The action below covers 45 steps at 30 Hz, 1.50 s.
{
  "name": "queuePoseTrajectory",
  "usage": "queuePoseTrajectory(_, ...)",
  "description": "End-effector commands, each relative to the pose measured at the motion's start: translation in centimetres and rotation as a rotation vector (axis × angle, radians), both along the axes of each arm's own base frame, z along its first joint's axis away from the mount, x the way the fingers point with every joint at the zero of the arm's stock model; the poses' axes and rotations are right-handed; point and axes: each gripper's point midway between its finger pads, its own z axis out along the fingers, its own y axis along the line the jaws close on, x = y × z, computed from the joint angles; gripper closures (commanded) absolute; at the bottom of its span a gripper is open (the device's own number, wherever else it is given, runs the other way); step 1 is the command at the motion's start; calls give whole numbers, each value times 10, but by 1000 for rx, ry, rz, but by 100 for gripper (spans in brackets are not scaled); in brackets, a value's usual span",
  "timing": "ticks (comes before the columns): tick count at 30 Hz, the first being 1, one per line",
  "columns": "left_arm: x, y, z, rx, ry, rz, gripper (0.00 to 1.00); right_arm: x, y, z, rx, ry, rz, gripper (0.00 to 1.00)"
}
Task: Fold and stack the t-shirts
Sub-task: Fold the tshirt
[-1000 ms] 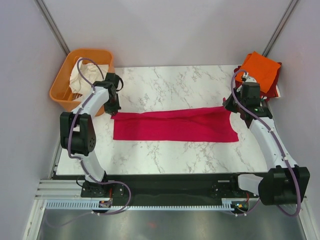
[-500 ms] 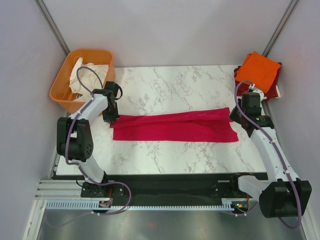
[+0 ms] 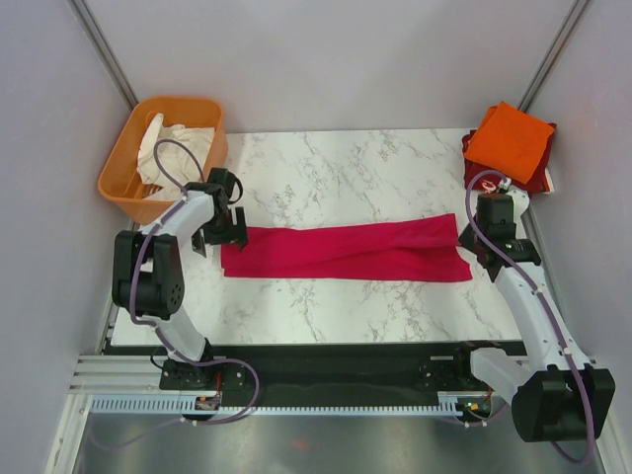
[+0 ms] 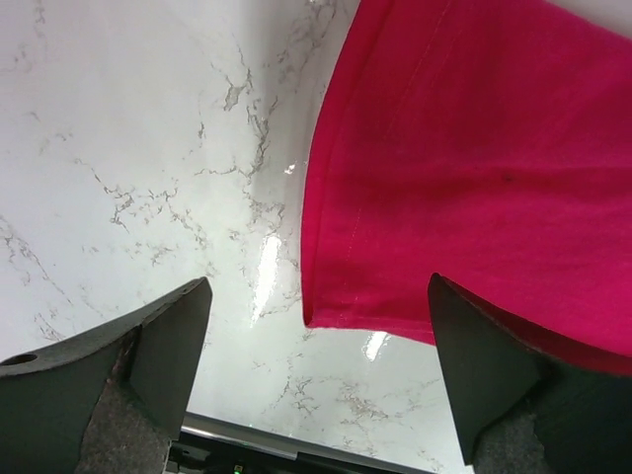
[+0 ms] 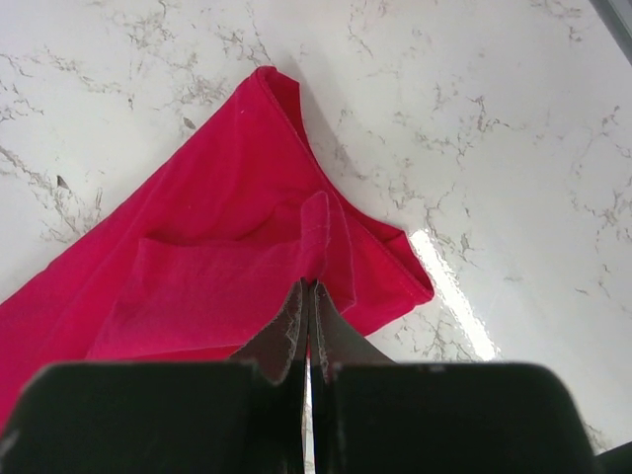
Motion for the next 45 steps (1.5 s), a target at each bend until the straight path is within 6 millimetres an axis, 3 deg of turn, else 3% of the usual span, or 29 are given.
queuePoseTrajectory(1, 11, -2, 23, -4, -109, 1, 3, 2, 0, 3, 2, -43, 7, 100)
queuePoseTrajectory(3, 12, -4, 27, 2, -125, -11, 4, 3, 9, -3, 34, -42, 50, 100)
queuePoseTrajectory(10, 11, -12, 38, 17, -160, -44, 6, 0, 13, -20, 32, -1, 90, 100)
queuePoseTrajectory(11, 11, -13, 37, 16, -160, -48, 6, -2, 11, -26, 29, 15, 81, 85)
queuePoseTrajectory(14, 12, -14, 39, 13, -162, -48, 6, -13, -14, -43, -29, 83, -79, 25)
queuePoseTrajectory(15, 12, -14, 39, 11, -162, -49, 6, -15, -24, -49, -29, 101, -115, 17)
queuePoseTrajectory(16, 12, -14, 39, 8, -163, -48, 6, -13, -22, -64, 17, 140, -100, 11)
queuePoseTrajectory(17, 11, -16, 39, 4, -163, -52, 6, -14, -31, -71, 39, 158, -124, 7)
queuePoseTrajectory(19, 11, -17, 38, 2, -162, -56, 7, -10, -29, -87, 78, 212, -110, 2)
queuePoseTrajectory(22, 10, -20, 36, 7, -152, -70, 7, -4, -22, -82, 120, 170, -92, 2)
queuePoseTrajectory(26, 4, -35, 26, 13, -119, -123, 7, -13, -10, -83, 177, 134, -82, 2)
queuePoseTrajectory(34, -10, -45, 3, 22, -20, -139, 4, -46, 13, -117, 288, 218, -61, 2)
queuePoseTrajectory(38, -11, -49, 3, 19, -23, -135, 2, -47, 15, -130, 301, 224, -60, 5)
queuePoseTrajectory(42, -15, -52, 0, -1, -11, -124, 1, -40, 15, -139, 305, 236, -62, 14)
queuePoseTrajectory(45, -19, -56, 5, -24, -22, -126, 2, -26, 20, -143, 338, 213, -42, 38)
